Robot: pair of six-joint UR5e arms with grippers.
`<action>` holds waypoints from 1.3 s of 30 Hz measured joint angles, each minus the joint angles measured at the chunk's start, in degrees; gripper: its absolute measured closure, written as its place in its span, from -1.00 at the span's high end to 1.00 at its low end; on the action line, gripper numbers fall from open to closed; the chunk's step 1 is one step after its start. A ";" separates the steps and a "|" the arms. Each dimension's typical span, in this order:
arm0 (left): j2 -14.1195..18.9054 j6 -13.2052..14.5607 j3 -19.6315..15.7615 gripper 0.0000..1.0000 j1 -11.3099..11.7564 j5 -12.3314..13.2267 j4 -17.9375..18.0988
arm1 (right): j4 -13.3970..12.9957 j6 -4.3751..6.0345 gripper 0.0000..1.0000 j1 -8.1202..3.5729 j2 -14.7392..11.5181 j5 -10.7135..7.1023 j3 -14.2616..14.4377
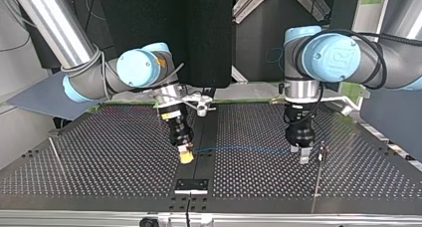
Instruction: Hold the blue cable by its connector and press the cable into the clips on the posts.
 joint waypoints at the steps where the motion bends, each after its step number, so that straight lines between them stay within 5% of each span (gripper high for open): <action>1: -0.01 0.04 0.19 1.00 -0.20 -0.19 0.04 | 0.00 -0.02 -1.00 0.00 0.01 0.00 0.01; 22: -1.86 2.73 2.24 1.00 -2.24 -4.20 0.30 | 0.11 -0.35 -1.00 0.07 0.22 -0.07 0.04; 39: -1.85 4.98 2.26 1.00 -2.75 -3.92 0.15 | 0.21 -1.04 -1.00 -0.25 0.30 0.02 0.05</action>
